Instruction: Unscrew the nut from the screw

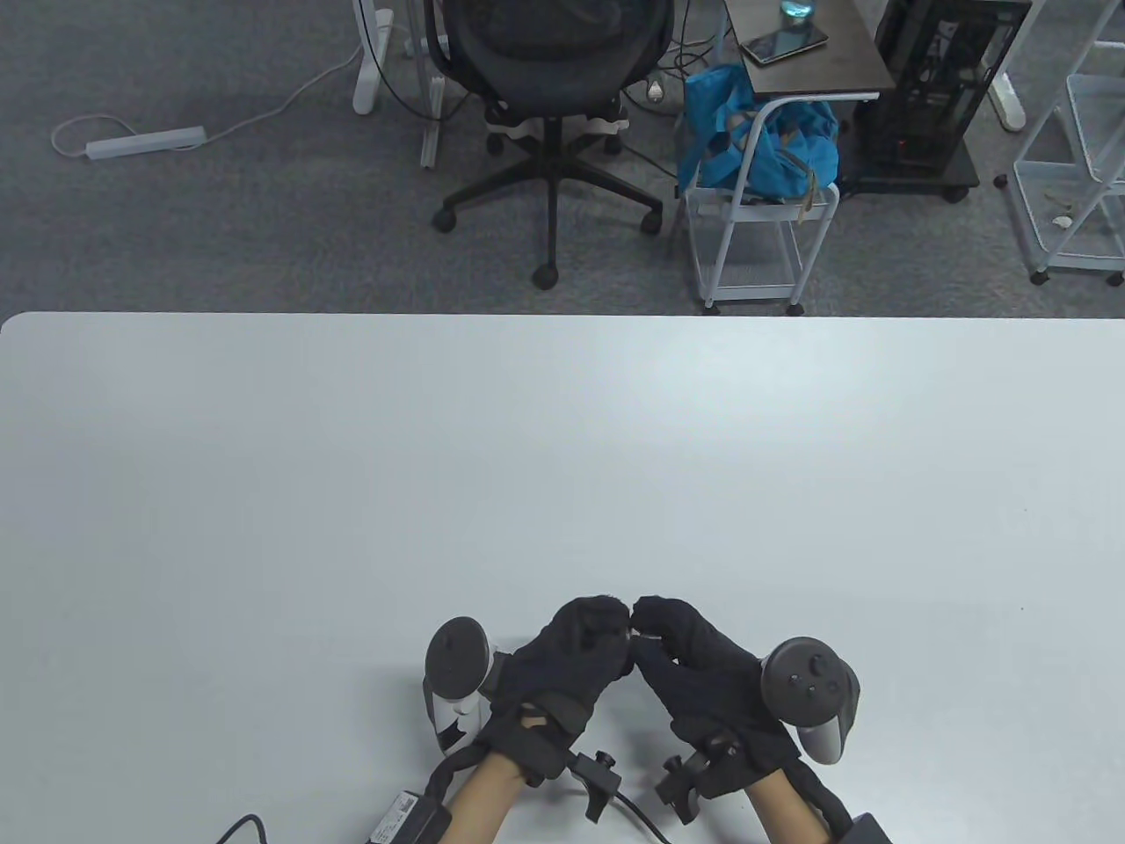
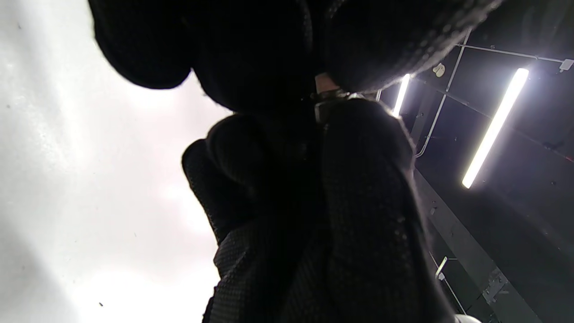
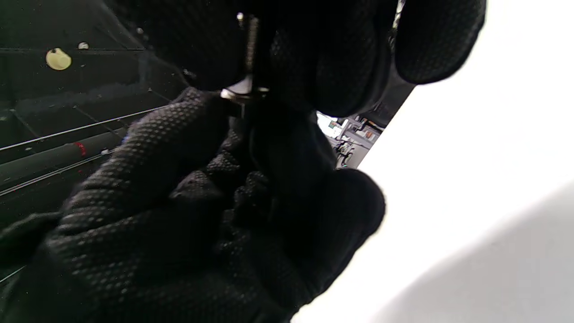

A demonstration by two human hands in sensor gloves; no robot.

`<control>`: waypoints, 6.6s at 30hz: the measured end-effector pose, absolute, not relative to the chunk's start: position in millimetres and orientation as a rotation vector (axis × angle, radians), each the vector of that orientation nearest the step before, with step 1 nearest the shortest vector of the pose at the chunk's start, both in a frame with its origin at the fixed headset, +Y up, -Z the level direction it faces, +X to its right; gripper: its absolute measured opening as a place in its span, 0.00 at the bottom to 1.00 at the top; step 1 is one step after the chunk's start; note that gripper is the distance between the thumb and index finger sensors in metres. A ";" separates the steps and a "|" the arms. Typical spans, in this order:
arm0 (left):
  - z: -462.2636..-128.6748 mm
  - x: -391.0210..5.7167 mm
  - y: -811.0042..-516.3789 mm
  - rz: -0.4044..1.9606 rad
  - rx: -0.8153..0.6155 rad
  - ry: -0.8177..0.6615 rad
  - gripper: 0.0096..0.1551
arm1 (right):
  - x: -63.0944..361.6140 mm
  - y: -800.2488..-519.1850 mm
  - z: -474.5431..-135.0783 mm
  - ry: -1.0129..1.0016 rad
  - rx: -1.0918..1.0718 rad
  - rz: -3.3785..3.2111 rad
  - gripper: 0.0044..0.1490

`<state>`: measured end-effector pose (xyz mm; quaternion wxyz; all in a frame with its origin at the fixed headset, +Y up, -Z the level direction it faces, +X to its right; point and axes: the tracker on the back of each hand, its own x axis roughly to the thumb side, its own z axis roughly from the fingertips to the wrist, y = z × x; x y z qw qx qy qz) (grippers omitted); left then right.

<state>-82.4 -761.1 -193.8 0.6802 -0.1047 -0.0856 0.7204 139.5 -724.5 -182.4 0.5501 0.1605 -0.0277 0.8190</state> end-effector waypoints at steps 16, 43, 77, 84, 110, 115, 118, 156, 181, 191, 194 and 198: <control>-194.1 -82.6 -760.9 1.627 -0.221 -0.200 0.27 | 140.8 -729.8 -183.2 -0.082 0.287 1.933 0.34; -194.3 -82.9 -762.5 1.609 -0.228 -0.194 0.27 | 138.9 -733.1 -183.5 -0.051 0.297 1.946 0.34; -194.5 -84.7 -761.3 1.605 -0.212 -0.182 0.27 | 140.3 -731.2 -184.1 -0.032 0.350 1.810 0.28; -194.9 -83.4 -761.1 1.594 -0.203 -0.198 0.26 | 141.3 -737.1 -183.1 -0.073 0.236 1.953 0.36; -195.6 -84.3 -763.3 1.604 -0.217 -0.185 0.26 | 137.1 -733.5 -182.6 -0.066 0.294 1.948 0.34; -195.5 -84.7 -763.4 1.611 -0.217 -0.178 0.26 | 136.7 -729.1 -182.4 -0.065 0.346 1.944 0.32; -195.6 -85.2 -763.1 1.627 -0.214 -0.171 0.26 | 137.5 -728.6 -182.9 -0.045 0.355 1.914 0.32; -195.9 -85.3 -763.1 1.628 -0.223 -0.180 0.27 | 136.2 -730.5 -181.9 -0.091 0.311 1.982 0.35; -196.6 -84.6 -762.3 1.601 -0.219 -0.188 0.27 | 136.1 -730.7 -183.5 -0.010 0.303 1.990 0.36; -196.4 -84.9 -762.0 1.617 -0.217 -0.178 0.26 | 136.2 -726.1 -182.8 -0.045 0.346 1.964 0.36; -196.3 -84.8 -761.9 1.611 -0.216 -0.182 0.26 | 136.7 -730.8 -182.9 -0.008 0.313 1.952 0.41; -196.6 -84.8 -761.9 1.604 -0.213 -0.191 0.26 | 139.4 -735.5 -184.7 0.018 0.255 1.955 0.39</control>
